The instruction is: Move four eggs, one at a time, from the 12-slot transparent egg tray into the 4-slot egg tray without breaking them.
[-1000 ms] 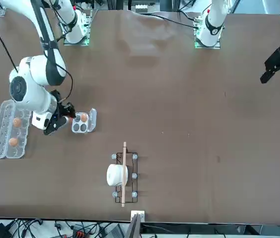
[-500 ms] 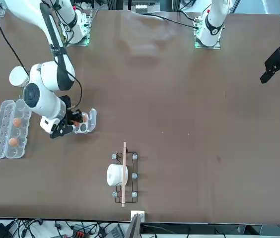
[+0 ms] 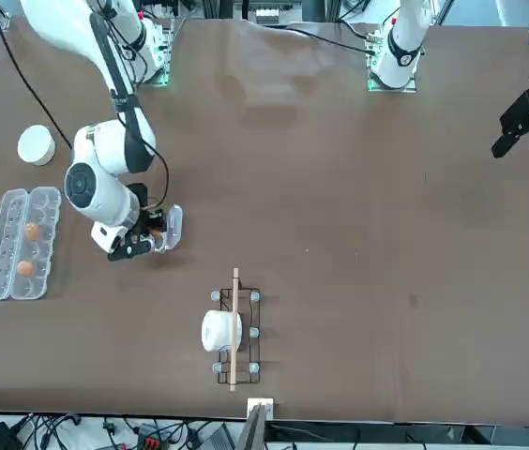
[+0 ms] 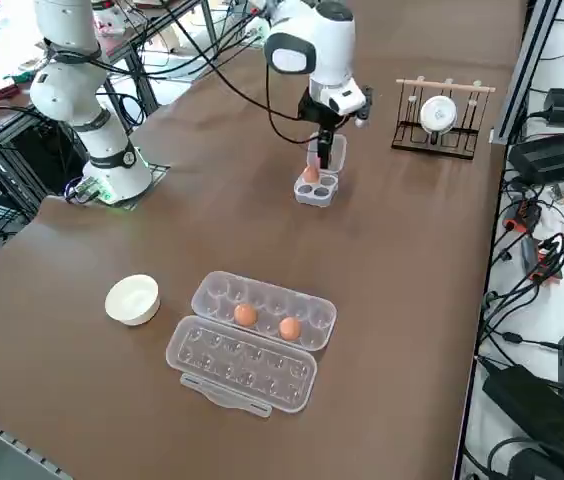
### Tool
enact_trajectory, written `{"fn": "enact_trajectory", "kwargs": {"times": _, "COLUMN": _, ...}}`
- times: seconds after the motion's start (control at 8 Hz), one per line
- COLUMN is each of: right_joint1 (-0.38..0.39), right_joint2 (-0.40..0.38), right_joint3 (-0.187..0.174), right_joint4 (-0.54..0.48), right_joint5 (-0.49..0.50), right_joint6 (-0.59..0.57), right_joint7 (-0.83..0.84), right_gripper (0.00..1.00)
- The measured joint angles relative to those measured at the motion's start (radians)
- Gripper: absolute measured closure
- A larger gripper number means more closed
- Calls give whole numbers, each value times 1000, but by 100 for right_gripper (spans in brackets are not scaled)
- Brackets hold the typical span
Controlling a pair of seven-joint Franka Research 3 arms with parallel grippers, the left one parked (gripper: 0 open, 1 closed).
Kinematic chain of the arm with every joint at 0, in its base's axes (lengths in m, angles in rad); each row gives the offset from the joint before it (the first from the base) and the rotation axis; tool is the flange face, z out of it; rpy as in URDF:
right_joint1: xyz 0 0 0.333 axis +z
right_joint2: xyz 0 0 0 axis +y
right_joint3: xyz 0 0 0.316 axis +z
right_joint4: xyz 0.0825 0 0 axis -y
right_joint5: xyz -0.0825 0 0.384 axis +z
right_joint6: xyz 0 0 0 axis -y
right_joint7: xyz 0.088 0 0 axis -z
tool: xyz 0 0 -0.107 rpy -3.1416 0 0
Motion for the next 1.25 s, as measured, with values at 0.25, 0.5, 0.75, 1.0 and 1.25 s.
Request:
{"fn": "enact_trajectory", "kwargs": {"times": 0.25, "right_joint1": -1, "right_joint2": 23, "right_joint3": -8, "right_joint4": 0, "right_joint5": 0, "right_joint6": 22, "right_joint7": 1, "right_gripper": 43}}
{"fn": "enact_trajectory", "kwargs": {"times": 0.5, "right_joint1": -3, "right_joint2": 31, "right_joint3": -14, "right_joint4": 1, "right_joint5": -4, "right_joint6": 35, "right_joint7": 1, "right_gripper": 43}}
{"fn": "enact_trajectory", "kwargs": {"times": 0.75, "right_joint1": -3, "right_joint2": 37, "right_joint3": -18, "right_joint4": 1, "right_joint5": -4, "right_joint6": 38, "right_joint7": 1, "right_gripper": 43}}
{"fn": "enact_trajectory", "kwargs": {"times": 1.0, "right_joint1": -2, "right_joint2": 37, "right_joint3": -18, "right_joint4": 1, "right_joint5": -4, "right_joint6": 39, "right_joint7": 1, "right_gripper": 41}}
{"fn": "enact_trajectory", "kwargs": {"times": 1.25, "right_joint1": -2, "right_joint2": 37, "right_joint3": -17, "right_joint4": 1, "right_joint5": -4, "right_joint6": 39, "right_joint7": 1, "right_gripper": 30}}
